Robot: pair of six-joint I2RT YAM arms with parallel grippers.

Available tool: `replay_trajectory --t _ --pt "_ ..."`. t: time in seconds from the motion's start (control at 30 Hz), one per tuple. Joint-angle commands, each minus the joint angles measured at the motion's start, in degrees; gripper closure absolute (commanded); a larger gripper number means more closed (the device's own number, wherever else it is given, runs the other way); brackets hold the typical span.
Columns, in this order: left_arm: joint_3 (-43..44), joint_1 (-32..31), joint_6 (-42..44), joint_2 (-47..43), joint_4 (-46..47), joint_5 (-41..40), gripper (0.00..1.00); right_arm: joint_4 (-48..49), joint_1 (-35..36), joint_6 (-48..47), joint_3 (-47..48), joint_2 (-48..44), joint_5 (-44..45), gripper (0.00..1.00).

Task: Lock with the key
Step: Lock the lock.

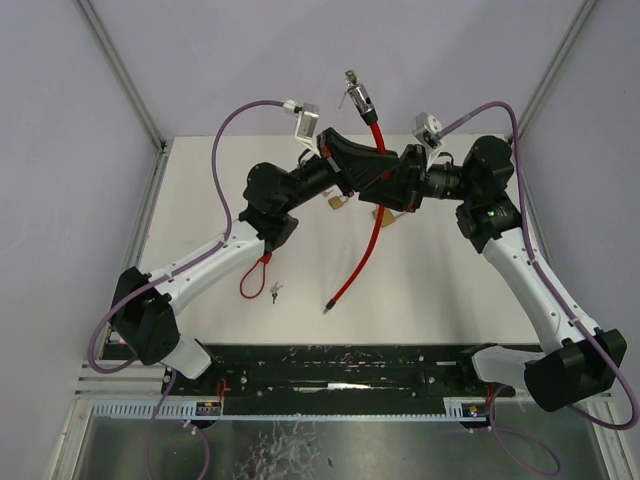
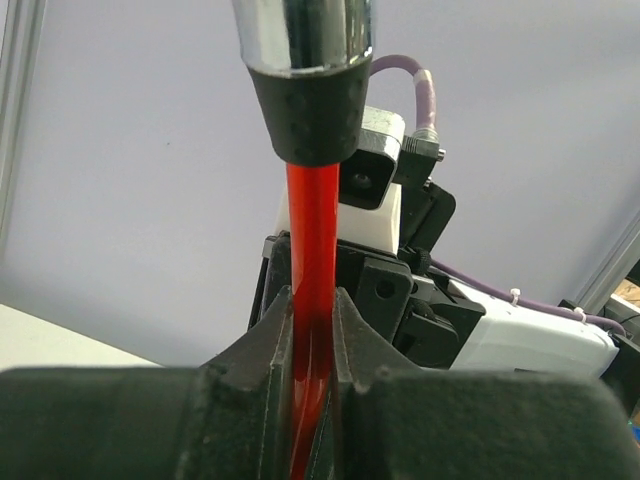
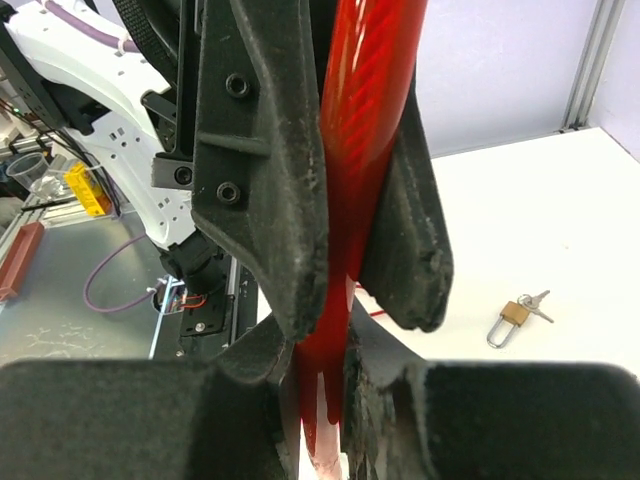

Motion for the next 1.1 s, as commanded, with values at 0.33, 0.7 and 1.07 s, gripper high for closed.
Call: replay_trajectory --t 0.33,0.7,1.07 --pt "1.44 6.55 -1.99 -2.11 2.09 2.57 0.99 -27.12 -7.72 -34.01 2.73 -10.03 1.94 0.01" --pt "7.95 7.93 -7.46 0.88 3.13 15.07 0.99 -64.44 -7.34 -80.56 -3.01 -15.11 -4.51 0.01" --pt "14.66 8.27 -16.93 7.77 6.49 22.68 0.99 -65.57 9.33 -90.68 -12.31 -17.89 16.9 0.02"
